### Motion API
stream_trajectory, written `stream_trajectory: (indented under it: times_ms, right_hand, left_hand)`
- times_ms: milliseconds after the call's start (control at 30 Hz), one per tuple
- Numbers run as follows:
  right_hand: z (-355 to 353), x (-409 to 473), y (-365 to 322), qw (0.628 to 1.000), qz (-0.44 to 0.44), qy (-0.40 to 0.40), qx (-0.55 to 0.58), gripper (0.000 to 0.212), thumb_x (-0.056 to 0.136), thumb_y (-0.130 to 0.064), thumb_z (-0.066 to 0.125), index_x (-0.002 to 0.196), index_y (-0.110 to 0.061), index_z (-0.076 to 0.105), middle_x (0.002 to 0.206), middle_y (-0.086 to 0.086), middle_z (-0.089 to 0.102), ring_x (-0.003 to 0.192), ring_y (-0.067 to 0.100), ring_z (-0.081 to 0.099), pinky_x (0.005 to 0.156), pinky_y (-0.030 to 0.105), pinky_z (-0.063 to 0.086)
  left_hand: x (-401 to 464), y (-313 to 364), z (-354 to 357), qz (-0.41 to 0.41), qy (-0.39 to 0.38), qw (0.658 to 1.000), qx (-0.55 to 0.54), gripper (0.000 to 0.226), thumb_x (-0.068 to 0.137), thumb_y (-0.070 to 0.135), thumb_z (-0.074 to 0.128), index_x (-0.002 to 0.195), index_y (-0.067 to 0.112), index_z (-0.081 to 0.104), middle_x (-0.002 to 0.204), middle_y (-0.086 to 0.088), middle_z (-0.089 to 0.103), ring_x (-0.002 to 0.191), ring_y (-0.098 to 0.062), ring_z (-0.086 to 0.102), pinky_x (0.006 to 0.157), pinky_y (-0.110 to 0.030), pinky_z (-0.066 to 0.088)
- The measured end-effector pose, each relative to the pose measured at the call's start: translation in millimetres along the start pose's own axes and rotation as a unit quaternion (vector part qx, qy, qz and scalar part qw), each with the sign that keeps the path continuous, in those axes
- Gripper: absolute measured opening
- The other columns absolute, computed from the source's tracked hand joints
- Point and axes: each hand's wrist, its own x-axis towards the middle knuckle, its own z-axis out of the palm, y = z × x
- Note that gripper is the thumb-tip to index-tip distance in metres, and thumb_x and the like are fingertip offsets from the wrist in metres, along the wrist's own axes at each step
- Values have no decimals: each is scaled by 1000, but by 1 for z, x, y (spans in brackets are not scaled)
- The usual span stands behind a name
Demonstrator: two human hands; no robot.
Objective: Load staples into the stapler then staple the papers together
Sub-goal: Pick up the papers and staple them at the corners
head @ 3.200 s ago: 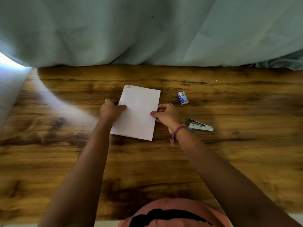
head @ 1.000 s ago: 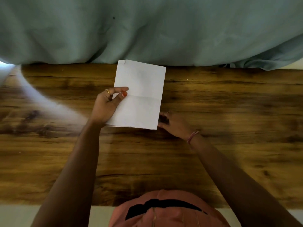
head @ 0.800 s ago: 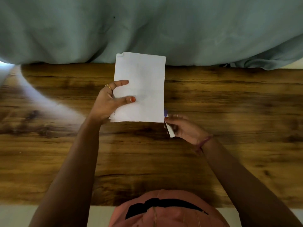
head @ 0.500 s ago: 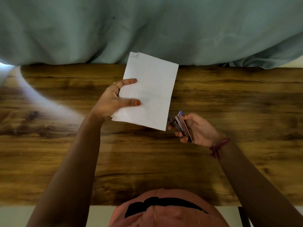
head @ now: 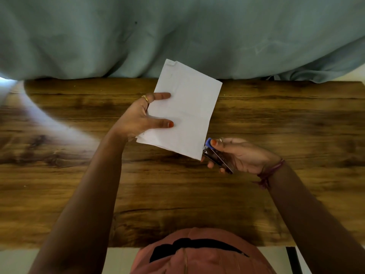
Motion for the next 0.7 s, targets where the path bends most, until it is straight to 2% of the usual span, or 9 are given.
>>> stream_trajectory:
  times_ms: [100, 233, 367, 467, 700]
  right_hand:
    - [3, 3, -4, 1000, 16, -1, -20, 49, 78, -41, 66, 112, -6, 59, 103, 13, 72, 82, 17, 70, 54, 23, 56]
    - [5, 9, -7, 999, 33, -17, -21, 45, 77, -39, 68, 108, -8, 62, 106, 16, 71, 81, 17, 71, 55, 22, 56]
    - [5, 13, -7, 999, 38, -15, 1, 24, 80, -30, 64, 95, -12, 72, 100, 17, 72, 76, 16, 71, 54, 21, 56]
    - [6, 16, -6, 999, 41, -3, -7, 19, 78, -28, 66, 87, -15, 76, 96, 15, 73, 75, 14, 71, 54, 19, 55]
    - [12, 21, -4, 997, 48, 13, -61, 31, 75, -30, 65, 99, -11, 67, 95, 9, 74, 76, 11, 70, 58, 17, 55]
  left_hand:
    - [1, 3, 2, 5, -3, 1000, 7, 83, 50, 33, 91, 126, 36, 58, 129, 6, 59, 108, -9, 65, 77, -26, 57]
    - [2, 6, 2, 8, -8, 1000, 13, 84, 48, 34, 91, 126, 36, 58, 131, 5, 58, 112, -13, 63, 83, -32, 57]
    - [2, 7, 3, 11, -5, 1000, 18, 85, 49, 35, 90, 127, 37, 57, 130, 5, 58, 110, -12, 64, 80, -32, 58]
    - [1, 7, 3, 16, 0, 1000, 21, 84, 48, 34, 90, 125, 39, 57, 129, 5, 58, 106, -9, 65, 76, -27, 58]
    - [1, 3, 1, 18, -6, 1000, 24, 82, 51, 33, 89, 126, 38, 56, 128, 7, 58, 106, -7, 64, 75, -24, 57]
